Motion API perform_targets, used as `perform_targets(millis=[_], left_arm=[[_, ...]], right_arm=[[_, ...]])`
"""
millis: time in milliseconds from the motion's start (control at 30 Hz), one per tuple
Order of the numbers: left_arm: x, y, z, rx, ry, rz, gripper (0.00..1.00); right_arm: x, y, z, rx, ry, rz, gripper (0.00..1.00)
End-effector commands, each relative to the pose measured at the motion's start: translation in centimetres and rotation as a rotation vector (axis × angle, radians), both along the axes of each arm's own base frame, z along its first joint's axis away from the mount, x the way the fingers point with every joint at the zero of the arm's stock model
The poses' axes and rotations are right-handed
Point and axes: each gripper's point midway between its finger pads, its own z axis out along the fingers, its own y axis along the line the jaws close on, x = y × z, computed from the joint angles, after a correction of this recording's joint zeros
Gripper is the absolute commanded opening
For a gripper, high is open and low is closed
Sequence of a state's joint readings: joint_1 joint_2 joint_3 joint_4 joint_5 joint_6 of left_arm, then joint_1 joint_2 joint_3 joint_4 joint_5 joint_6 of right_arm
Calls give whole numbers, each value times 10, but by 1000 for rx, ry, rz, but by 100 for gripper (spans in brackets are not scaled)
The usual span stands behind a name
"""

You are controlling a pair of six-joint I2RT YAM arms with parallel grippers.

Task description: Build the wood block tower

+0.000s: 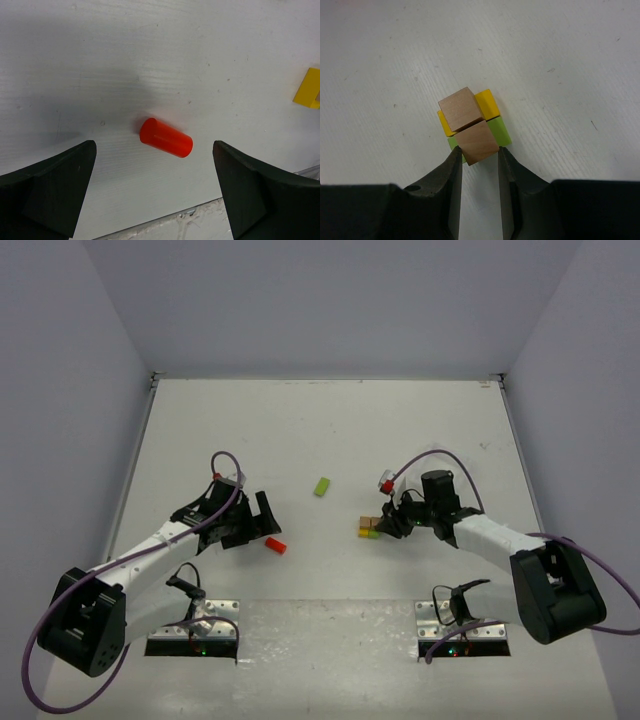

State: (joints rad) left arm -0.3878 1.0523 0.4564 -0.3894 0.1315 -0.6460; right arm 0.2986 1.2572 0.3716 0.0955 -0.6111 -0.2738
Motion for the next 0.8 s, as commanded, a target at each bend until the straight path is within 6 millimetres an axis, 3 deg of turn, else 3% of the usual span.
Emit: perform_targets(millis=[0,567,667,767], left_arm=[[15,-9,16,-27,-66,-23,100],[16,-11,18,-33,-74,-27,100],[16,-12,21,-42,-83,-30,100],[17,-13,25,-51,-99,-33,100]], right_arm=[[3,2,1,-1,-39,20,21],[-1,3,2,2,-46,28,34],[-2,4,3,3,-47,33,43],[0,4,5,6,-47,29,45]])
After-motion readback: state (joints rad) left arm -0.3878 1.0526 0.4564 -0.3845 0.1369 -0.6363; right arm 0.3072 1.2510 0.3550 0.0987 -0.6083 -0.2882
